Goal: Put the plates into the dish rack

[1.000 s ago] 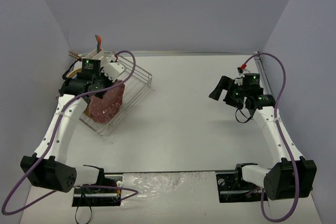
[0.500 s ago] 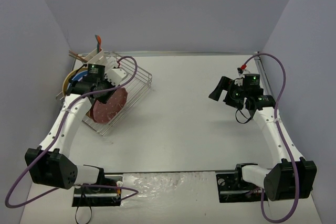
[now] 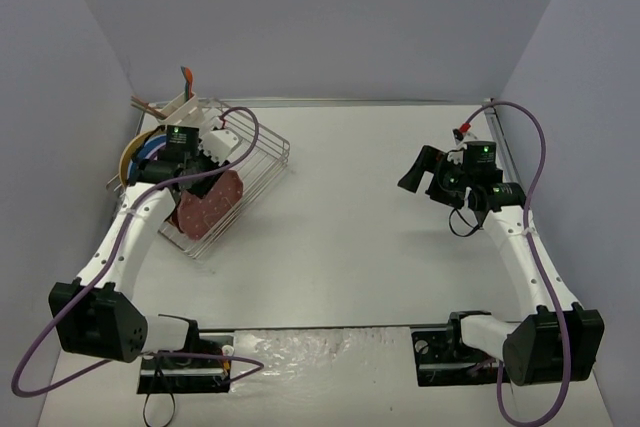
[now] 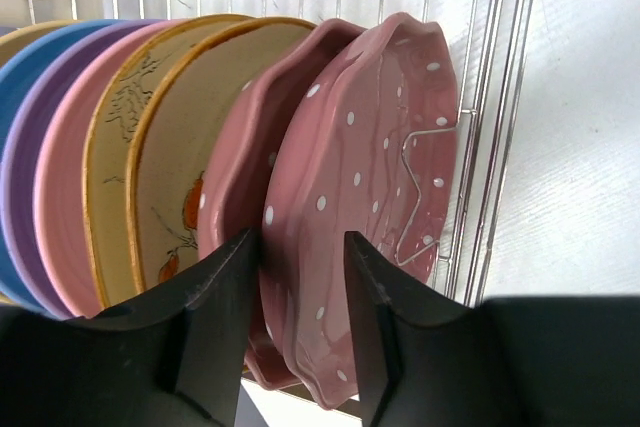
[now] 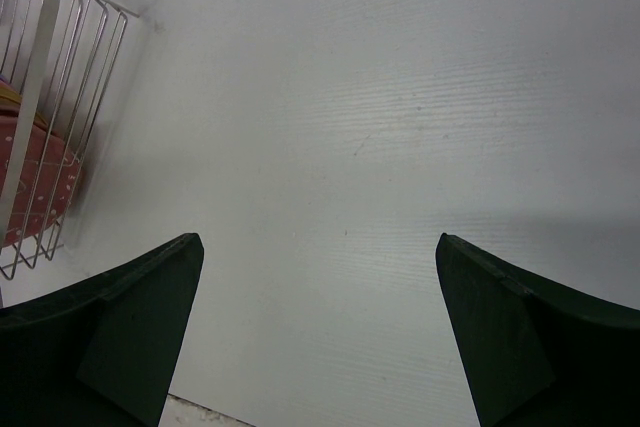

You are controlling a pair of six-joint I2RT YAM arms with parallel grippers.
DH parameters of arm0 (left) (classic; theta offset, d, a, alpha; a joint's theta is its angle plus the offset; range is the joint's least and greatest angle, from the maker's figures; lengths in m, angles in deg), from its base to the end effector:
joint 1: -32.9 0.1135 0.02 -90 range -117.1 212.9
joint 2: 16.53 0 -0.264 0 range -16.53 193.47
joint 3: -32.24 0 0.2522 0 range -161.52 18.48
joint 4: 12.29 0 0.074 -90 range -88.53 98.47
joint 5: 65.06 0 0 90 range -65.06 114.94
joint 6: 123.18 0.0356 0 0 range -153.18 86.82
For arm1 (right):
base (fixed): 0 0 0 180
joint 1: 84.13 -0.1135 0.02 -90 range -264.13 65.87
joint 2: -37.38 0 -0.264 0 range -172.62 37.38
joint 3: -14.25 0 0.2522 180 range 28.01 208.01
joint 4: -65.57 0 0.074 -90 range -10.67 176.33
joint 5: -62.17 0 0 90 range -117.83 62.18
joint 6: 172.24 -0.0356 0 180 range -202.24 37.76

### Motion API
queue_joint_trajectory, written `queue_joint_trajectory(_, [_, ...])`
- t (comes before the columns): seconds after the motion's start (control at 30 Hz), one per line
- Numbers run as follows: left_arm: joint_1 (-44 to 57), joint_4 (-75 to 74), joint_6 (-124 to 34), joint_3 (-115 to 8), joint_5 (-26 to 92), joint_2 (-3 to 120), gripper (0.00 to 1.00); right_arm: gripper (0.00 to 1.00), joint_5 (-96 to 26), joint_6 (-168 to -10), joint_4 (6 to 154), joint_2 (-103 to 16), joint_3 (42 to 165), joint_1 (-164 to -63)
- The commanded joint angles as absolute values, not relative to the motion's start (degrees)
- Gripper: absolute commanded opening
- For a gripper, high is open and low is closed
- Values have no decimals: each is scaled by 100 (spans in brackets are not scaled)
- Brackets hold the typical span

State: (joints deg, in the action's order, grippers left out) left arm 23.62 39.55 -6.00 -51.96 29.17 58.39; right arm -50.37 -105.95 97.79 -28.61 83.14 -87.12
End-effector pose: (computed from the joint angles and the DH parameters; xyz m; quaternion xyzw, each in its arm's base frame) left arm 0.2768 -0.0479 0.3350 0.3003 0.8643 0.0292 0.4024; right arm 0.2566 0.0271 0.3151 0.0551 0.8504 0.2785 0.4431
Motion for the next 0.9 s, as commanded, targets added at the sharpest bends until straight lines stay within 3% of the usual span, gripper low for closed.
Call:
queue_joint_trajectory(0.0, [2402,3589,-638,-5436,2951,5467,42,99,-5108,-10542,9550,-2648,8377,-8653])
queue_joint_trajectory(0.23, [2402,3542,-969,-5634,3092,4961,62,99,-5087,-10496,9549,-2526,8604,-8610])
queue_joint_trajectory(0.4, [2402,3552,-1399,-5814,2975,4513,71,99,-4838,-10379,9566,-2289,8853,-8566])
queue_joint_trajectory(0.6, [2402,3758,-2185,-5976,2075,3705,81,100,-4245,-10021,9696,-1869,9438,-8556])
queue_joint_trajectory(0.87, [2385,4290,-3141,-5949,722,2532,96,100,-2574,-9457,10113,-1543,10391,-8931])
